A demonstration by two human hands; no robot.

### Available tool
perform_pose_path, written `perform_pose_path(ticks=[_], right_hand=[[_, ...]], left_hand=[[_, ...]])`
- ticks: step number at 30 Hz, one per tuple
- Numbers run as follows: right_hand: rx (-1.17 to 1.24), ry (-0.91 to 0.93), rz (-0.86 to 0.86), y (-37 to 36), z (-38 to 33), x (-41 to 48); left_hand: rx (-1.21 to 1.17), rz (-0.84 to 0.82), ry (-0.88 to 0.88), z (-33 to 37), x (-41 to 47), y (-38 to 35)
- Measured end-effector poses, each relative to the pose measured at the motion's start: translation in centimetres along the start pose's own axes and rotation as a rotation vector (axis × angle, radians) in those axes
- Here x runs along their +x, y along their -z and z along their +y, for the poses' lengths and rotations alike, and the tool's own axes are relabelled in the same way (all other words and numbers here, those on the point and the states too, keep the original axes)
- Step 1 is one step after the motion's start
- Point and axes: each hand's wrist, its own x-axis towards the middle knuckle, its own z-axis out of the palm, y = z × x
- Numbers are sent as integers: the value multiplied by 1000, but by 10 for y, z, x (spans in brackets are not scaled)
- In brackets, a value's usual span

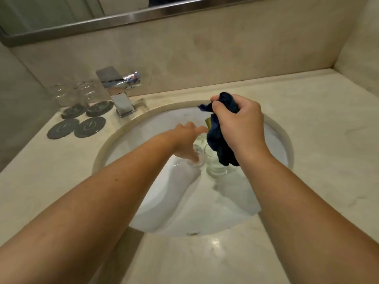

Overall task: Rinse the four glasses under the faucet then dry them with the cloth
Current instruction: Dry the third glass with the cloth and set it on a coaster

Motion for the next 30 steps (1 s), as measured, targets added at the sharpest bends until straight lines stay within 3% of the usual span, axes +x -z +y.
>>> perform_pose_path(ticks=[4,10,14,18,21,25,30], right_hand=[[-13,49,-10,-3,0,1],[-13,22,-34,-3,0,0],[-1,-74,-62,-1,-1,2],[32,-173,-138,-2,-3,1],[40,-289,-214,-6,4,-2],[92,-418,-256,-12,7,-7],[64,-374,-276,-13,11,-8]], left_hand=[[204,-108,14,8,13,4],[82,-35,37,-5,7,-1],[-237,121,195,-28,-29,5],[-1007,200,376,-37,-82,11],[-1344,290,417,-29,-111,3],[-1476,331,299,-17,-128,-10],[-1294,304,118,-21,-132,-14]])
